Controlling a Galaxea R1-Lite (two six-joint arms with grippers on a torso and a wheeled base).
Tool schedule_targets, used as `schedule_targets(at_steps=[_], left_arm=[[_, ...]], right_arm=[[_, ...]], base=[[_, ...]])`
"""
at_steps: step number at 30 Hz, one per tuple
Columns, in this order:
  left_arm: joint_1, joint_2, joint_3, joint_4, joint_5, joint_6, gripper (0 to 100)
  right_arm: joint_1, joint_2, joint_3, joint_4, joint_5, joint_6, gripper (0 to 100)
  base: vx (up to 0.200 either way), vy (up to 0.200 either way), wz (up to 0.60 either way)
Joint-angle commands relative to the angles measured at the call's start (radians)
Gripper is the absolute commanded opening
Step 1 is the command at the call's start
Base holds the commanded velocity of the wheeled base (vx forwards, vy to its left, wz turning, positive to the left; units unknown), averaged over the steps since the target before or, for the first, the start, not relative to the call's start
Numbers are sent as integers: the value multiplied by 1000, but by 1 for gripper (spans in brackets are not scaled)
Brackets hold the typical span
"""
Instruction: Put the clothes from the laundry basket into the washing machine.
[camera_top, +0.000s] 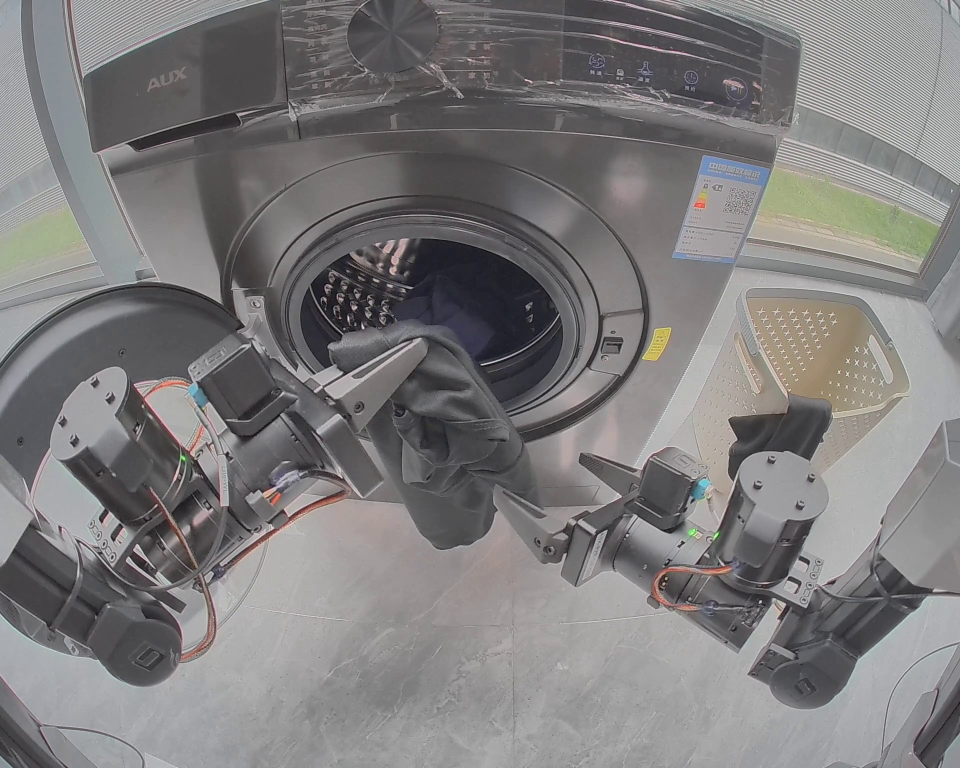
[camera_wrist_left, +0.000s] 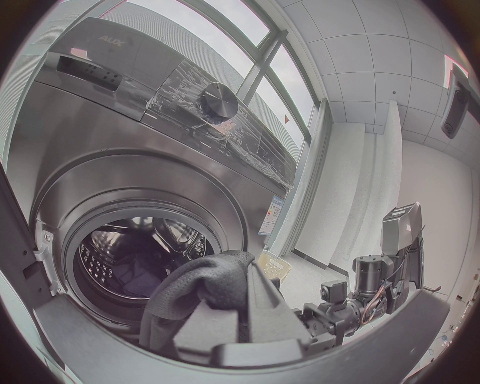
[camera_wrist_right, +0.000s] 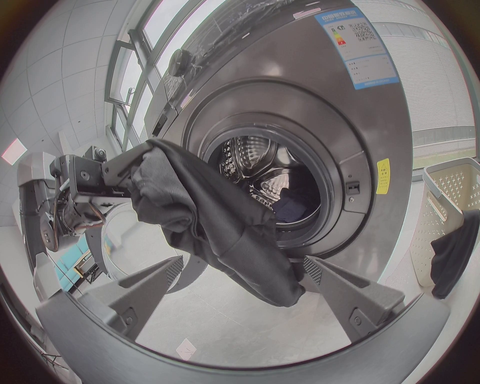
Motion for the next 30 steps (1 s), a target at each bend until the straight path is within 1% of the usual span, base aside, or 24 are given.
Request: schedule_targets(at_steps=[1,11,14,17,21,26,27,28,30], left_arm=[[1,1,-2,-1,0,0,0],[1,1,-19,-1,1,-2,0],[1,1,-18,-1,1,-8,0],[-3,-2,-16,-1,1,-8,0],[-7,-5,-10,-1,1,-8,0],[-7,-10,-2,-1,1,-14,0],[-7,-10,-2,-1,1,-14,0],[-4,-10,-2,-1,1,-14,0],[-3,-8,-2,-1,1,-14,0]], right_arm=[[-4,66,-17,-6,1,-1,100],[-12,152,-60,-6,2,-14,100],[-12,189,-73,-6,2,-14,100],[-10,227,-91,-6,2,-15,100],[-21,273,-159,-6,2,-27,100],[-61,313,-235,4,5,-44,100],[-61,313,-235,4,5,-44,100],[-78,322,-258,8,7,-53,100],[-91,321,-269,8,9,-63,100]], base=[[0,0,0],[0,0,0],[0,0,0],[0,0,0],[0,0,0],[0,0,0],[0,0,0],[0,0,0],[0,0,0]])
